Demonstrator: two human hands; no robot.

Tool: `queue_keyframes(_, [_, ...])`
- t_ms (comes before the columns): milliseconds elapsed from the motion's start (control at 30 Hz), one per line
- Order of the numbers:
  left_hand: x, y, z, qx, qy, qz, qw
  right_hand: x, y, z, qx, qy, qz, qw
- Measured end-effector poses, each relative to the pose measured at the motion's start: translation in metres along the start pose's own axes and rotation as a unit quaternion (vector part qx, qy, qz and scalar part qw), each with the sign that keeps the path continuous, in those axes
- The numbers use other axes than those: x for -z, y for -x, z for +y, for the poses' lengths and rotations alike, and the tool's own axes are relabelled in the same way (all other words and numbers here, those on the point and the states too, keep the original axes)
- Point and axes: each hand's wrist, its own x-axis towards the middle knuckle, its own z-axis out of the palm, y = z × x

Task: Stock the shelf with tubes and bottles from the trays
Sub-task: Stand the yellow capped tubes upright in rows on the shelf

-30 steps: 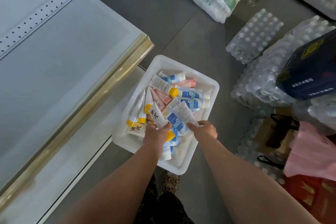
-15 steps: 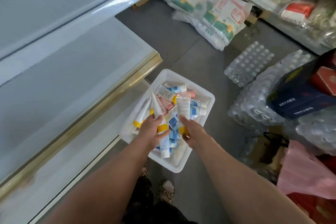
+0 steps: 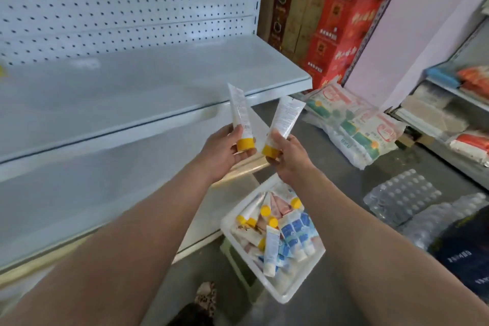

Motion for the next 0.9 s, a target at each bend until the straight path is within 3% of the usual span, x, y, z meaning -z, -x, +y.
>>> queue_keyframes(233, [0.054,0.043,0.084,-0.094,0.031,0.083,0.992,-0.103,0.038,-0.02,0.046,0.034,-0.121,0.991])
queue_keyframes(367, [0.105,0.058,0.11,-0.158,-0.002,0.134,0.978,-0.166,0.047,-0.008,0.057,0.047,-0.171,0.983])
queue_keyframes(567, [0.206,0.078,0.156,-0.188,-0.024,0.22,0.957,-0.277,0.046,0.029,0.032,0.026,-0.212,0.976])
queue_keyframes(900, [0.381,0.09,0.209,-0.249,-0.199,0.411,0.854,-0.44,0.036,0.107,0.042,0.053,-0.262,0.963])
